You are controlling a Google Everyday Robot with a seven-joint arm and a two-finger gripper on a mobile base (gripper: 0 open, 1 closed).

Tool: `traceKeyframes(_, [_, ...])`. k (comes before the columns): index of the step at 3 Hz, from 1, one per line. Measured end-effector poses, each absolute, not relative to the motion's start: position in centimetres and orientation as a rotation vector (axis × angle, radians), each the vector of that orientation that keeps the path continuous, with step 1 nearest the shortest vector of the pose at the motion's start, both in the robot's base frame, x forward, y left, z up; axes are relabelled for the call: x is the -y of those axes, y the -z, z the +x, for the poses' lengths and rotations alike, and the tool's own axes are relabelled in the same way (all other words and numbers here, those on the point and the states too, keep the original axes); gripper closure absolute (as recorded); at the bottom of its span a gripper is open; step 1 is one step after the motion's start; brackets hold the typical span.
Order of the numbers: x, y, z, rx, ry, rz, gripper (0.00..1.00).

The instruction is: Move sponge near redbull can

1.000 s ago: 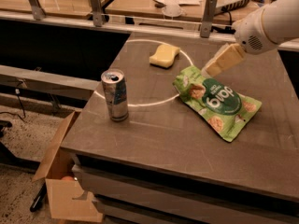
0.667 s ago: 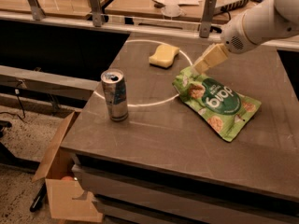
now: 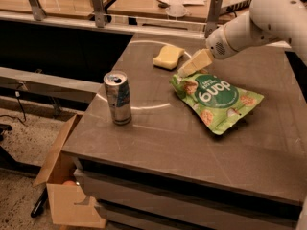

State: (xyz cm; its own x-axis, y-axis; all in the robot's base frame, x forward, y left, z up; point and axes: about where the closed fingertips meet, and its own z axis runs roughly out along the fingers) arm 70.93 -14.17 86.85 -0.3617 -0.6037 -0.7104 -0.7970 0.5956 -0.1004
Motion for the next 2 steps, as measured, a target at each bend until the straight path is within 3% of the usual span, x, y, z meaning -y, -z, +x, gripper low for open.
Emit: traceKeyframes(2, [11.4,-87.1,75.5,-2.066,-0.439,-1.041,0.00])
